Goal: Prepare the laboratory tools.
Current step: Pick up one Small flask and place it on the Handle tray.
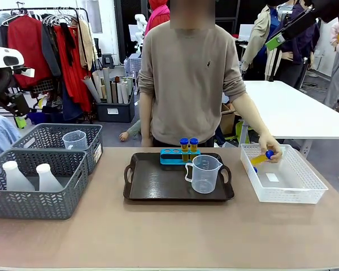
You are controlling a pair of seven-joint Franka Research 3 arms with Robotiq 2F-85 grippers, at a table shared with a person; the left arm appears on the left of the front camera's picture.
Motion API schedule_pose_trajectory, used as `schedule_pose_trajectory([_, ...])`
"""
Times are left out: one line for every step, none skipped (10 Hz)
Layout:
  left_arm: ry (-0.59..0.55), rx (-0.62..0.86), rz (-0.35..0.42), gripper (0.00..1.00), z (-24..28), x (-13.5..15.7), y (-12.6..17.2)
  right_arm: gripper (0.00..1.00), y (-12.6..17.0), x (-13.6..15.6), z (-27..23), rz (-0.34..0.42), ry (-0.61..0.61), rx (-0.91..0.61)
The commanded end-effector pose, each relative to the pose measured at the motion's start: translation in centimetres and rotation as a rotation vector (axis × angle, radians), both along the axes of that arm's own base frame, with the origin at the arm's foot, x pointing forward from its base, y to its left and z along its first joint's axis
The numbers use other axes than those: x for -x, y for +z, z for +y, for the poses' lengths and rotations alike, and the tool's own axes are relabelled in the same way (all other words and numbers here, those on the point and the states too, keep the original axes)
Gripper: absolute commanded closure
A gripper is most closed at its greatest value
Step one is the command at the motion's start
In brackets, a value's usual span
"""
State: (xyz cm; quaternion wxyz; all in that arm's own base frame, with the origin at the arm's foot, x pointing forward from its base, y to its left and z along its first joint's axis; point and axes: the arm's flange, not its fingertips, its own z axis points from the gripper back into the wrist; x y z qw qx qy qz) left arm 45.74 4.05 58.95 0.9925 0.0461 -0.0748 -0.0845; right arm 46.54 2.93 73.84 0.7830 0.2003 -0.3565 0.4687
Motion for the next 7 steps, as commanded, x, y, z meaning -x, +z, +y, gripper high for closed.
schedule_pose_trajectory([-0.073,-0.003,0.045,0.00,0.6,-1.3,-1.8,0.00,0.1,0.1,0.1,-0.004,0.002,0.001])
schedule_pose_trajectory([-0.047,0.004,0.067,0.00,1.6,-2.3,-3.7,0.00,0.1,0.1,0.1,-0.004,0.002,0.001])
schedule_pose_trajectory([0.001,0.022,0.099,0.00,2.5,-2.6,-5.8,0.00,0.1,0.1,0.1,-0.004,0.002,0.001])
schedule_pose_trajectory([0.032,0.029,0.116,0.00,2.9,-2.3,-7.7,0.00,0.1,0.1,0.1,-0.004,0.002,0.001])
schedule_pose_trajectory([0.053,0.035,0.117,0.00,3.4,-1.8,-9.3,0.00,0.1,0.1,0.1,-0.004,0.002,0.001])
schedule_pose_trajectory([0.061,0.032,0.120,0.00,3.9,-1.6,-10.6,0.00,0.1,0.1,0.1,-0.004,0.002,0.001])
schedule_pose_trajectory([0.071,0.038,0.105,0.00,4.4,-1.5,-11.7,0.00,0.1,0.1,0.1,-0.004,0.002,0.001])
